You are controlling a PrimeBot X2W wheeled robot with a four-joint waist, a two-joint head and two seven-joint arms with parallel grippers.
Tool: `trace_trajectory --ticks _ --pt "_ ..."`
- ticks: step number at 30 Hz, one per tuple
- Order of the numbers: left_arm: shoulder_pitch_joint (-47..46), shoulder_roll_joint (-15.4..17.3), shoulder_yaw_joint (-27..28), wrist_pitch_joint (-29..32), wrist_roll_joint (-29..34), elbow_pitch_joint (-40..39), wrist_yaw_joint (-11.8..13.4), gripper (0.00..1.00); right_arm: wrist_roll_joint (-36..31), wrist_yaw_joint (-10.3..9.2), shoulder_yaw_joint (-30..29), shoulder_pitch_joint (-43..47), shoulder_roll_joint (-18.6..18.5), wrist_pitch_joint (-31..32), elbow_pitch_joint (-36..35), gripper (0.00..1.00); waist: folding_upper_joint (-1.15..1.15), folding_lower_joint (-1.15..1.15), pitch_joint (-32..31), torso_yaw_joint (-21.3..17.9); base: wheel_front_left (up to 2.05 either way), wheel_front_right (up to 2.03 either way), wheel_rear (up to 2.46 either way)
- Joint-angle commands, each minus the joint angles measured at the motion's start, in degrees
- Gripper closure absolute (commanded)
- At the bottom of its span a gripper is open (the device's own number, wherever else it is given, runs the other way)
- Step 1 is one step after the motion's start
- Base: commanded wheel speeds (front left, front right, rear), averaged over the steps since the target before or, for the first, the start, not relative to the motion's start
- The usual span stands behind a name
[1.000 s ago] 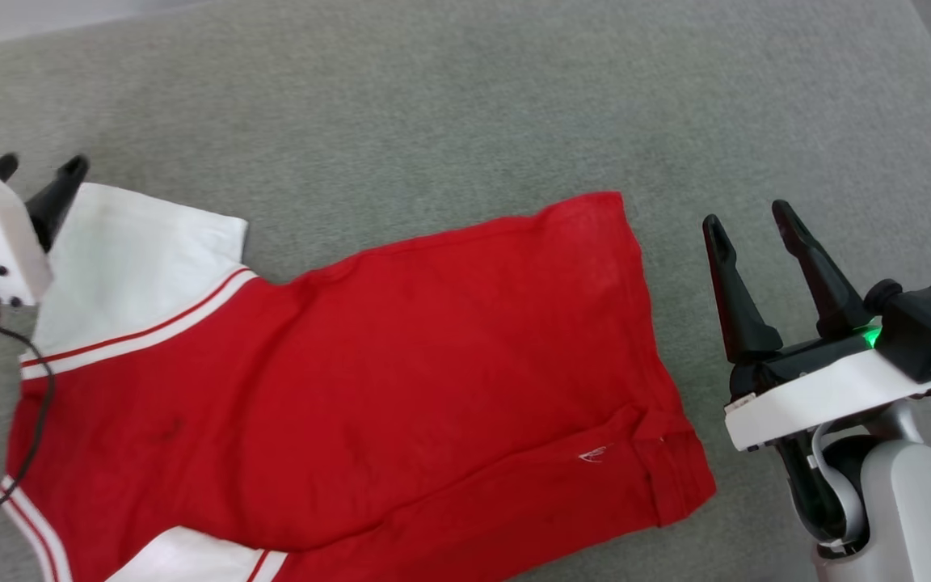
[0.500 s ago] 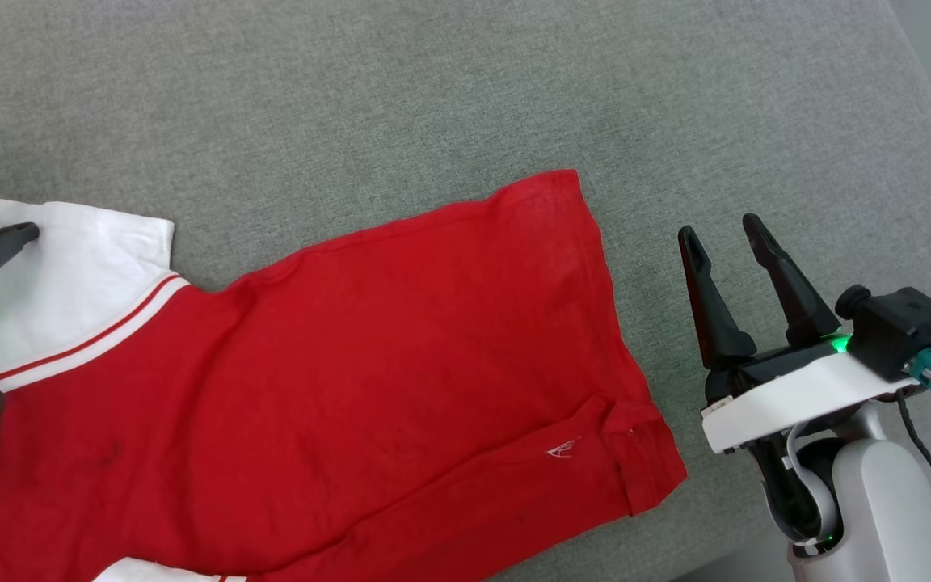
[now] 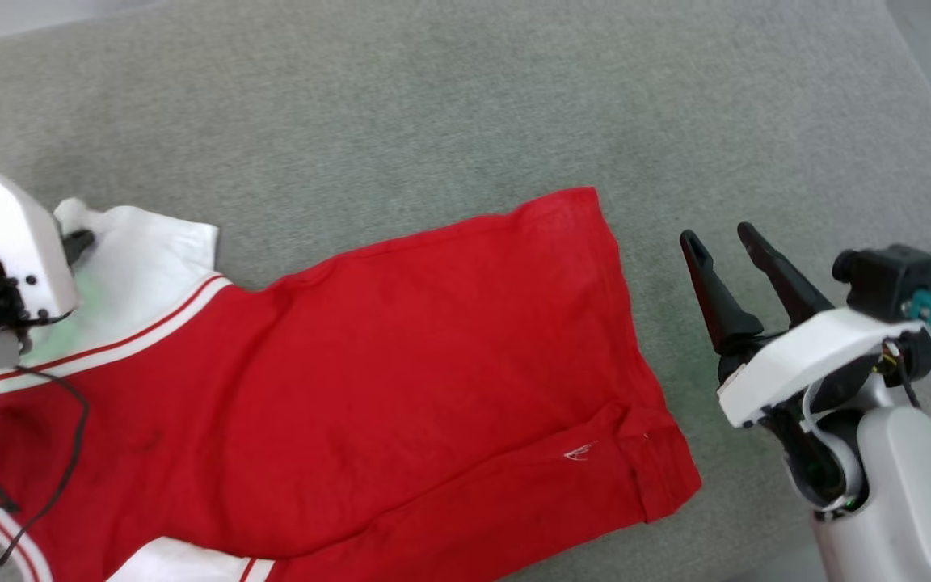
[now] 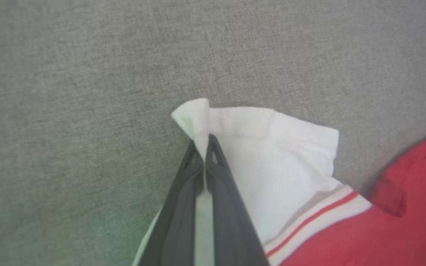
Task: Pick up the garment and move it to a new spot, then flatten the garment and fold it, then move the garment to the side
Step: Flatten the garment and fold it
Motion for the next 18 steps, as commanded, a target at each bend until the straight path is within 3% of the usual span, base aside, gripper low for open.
trace_trajectory --ticks 1,10,18 --pt "-1.2 -0.4 -0.1 -1.5 0.9 -0.2 -0.7 1.00 0.9 -0.02 0.2 -1.6 -1.1 2.5 1.1 0.00 0.00 0.00 -1.0 1.5 0.00 0.00 0.00" --pt "-4.9 -3.4 -2.2 -6.1 3.8 -3.3 -2.8 1.00 5.1 -0.02 2.7 -11.0 -6.6 22.1 9.0 0.00 0.00 0.00 -1.1 7.1 0.00 0.00 0.00" --pt "-6.8 -5.0 -3.4 -7.9 5.0 -6.5 -3.7 1.00 5.4 -0.02 5.4 -20.1 -7.9 31.0 17.1 0.00 0.00 0.00 1.0 10.3 0.00 0.00 0.00"
